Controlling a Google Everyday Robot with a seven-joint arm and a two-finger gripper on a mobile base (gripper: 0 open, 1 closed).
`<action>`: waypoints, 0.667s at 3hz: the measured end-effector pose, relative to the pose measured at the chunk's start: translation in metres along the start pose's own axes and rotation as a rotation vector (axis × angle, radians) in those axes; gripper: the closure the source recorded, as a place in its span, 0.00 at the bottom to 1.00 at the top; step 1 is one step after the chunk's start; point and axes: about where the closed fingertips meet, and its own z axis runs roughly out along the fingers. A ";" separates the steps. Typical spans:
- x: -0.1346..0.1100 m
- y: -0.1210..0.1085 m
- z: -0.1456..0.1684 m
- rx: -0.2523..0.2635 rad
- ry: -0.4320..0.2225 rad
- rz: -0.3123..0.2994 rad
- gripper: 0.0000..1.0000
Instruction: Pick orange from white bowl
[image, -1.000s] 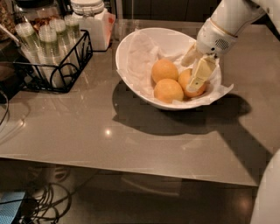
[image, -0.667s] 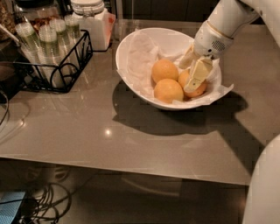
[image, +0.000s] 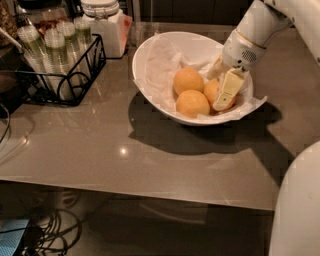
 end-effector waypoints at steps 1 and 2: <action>0.012 0.001 0.000 -0.007 0.017 0.030 0.22; 0.020 0.002 0.004 -0.016 0.023 0.054 0.24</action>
Offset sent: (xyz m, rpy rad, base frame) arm -0.0379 -0.0360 -0.0118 -0.0639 0.1659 -0.0219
